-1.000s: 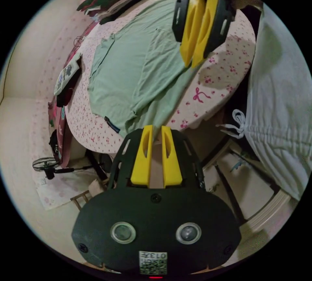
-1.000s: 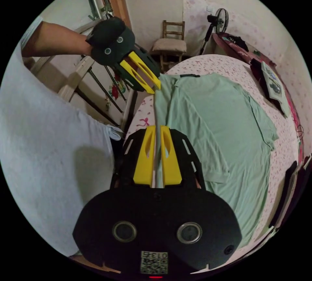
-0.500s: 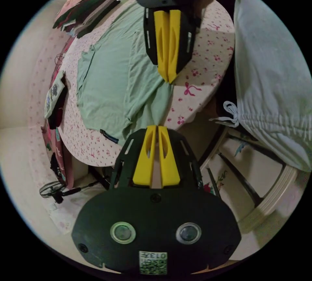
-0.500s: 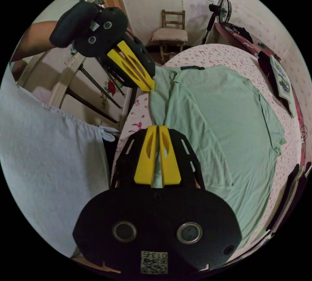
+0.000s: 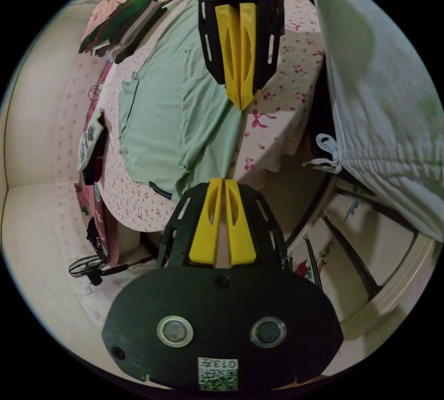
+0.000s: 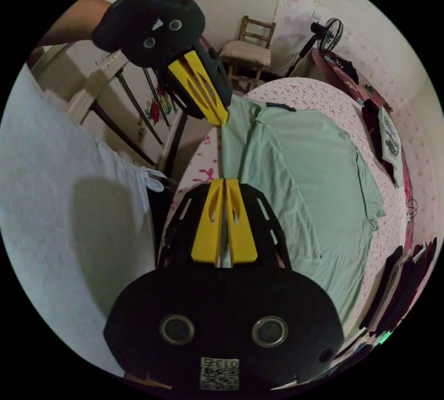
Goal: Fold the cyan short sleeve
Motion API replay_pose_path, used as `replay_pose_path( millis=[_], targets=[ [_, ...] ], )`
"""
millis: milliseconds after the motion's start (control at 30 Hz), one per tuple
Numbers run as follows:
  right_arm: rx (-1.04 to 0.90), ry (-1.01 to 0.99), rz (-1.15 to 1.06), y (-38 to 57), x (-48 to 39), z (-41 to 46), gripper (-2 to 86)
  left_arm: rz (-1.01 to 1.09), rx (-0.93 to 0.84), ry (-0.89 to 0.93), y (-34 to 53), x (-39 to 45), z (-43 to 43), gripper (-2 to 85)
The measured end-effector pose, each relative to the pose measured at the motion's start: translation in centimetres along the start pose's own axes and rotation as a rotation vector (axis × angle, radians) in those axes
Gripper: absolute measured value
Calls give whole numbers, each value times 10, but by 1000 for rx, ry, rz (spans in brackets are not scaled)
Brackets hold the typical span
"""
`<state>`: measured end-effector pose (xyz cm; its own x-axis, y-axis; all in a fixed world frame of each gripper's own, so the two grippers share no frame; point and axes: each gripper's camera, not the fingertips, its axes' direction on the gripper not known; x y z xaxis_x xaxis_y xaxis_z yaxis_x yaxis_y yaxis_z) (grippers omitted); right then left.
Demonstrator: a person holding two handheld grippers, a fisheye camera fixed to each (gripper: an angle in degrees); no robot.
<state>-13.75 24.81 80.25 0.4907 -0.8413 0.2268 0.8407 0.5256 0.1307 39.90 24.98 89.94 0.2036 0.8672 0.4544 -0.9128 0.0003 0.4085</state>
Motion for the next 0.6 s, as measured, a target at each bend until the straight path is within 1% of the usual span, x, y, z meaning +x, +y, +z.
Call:
replay_pose_path(
  millis=[67,100,200,267,300,367,433,467,533,600],
  targets=[
    [38,-5,49,16,1,-17,0,-51,17,8,10,-9,-8,-3],
    [54,-2,74,22,3,-22,-1,-115,45,30,16,-20,-15,-3],
    [91,24,266,64,18,-46,-1,-301,128,152,24,-51,-23,-2],
    [74,83,462,110,31,-58,-1,-352,153,239,20,-63,-19,-2],
    [68,94,510,122,34,-61,-1,-368,148,269,18,-65,-15,-3],
    [25,114,674,167,42,-68,-1,-374,111,273,18,-62,-8,-3],
    [-11,143,767,197,43,-72,-1,-342,-20,231,30,-48,10,-3],
    [-28,160,823,215,43,-75,-1,-342,-42,222,35,-46,12,-3],
    [-31,178,897,239,41,-80,-1,-431,-92,210,58,-53,16,-3],
    [-44,215,954,258,38,-84,-1,-533,-43,217,67,-68,7,-3]
  ],
)
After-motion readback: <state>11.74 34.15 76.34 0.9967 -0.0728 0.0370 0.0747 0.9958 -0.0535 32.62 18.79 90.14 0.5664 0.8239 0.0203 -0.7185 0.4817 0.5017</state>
